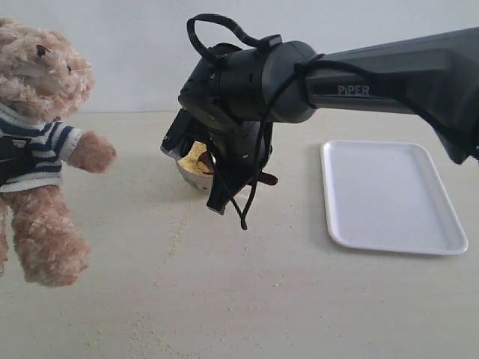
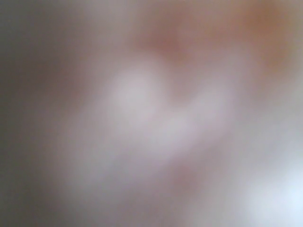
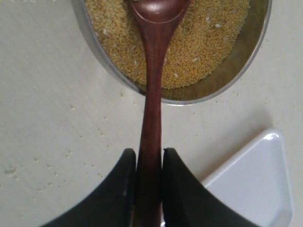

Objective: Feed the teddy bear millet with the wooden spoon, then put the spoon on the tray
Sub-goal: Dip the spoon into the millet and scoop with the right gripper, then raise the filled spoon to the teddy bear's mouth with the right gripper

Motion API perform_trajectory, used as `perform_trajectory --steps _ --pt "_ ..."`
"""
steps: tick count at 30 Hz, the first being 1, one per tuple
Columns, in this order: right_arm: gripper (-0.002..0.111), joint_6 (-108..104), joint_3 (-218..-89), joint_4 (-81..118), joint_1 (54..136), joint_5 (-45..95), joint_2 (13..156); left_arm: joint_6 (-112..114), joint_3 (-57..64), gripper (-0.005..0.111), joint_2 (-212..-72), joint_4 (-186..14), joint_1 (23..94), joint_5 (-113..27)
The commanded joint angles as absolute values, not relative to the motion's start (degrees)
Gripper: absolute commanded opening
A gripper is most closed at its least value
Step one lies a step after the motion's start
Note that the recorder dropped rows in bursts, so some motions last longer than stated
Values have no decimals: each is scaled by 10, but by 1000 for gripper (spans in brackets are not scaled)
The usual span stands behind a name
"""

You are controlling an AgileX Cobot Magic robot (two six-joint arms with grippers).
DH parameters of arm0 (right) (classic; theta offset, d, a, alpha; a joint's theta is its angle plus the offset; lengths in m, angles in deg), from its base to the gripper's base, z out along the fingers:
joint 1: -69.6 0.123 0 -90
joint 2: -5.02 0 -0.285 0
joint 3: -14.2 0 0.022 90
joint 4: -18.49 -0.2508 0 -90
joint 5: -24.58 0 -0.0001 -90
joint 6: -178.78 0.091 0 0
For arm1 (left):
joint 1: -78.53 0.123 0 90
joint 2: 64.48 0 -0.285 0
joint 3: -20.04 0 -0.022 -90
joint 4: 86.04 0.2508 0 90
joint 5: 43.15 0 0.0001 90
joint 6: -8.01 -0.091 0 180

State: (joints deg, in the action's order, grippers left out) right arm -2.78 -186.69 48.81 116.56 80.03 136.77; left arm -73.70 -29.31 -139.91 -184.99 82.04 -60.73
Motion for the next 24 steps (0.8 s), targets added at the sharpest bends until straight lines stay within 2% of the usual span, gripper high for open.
perform_trajectory --steps 1,19,24 --pt "0 -12 -1870 484 1162 803 1357 -740 -292 5 -1397 -1860 819 -613" --pt "0 -41 -1870 397 1133 813 1269 -743 -303 5 -1400 -1860 819 -612" --pt "0 -55 -1870 361 1133 874 1232 -722 -321 5 -1430 -1860 819 -680"
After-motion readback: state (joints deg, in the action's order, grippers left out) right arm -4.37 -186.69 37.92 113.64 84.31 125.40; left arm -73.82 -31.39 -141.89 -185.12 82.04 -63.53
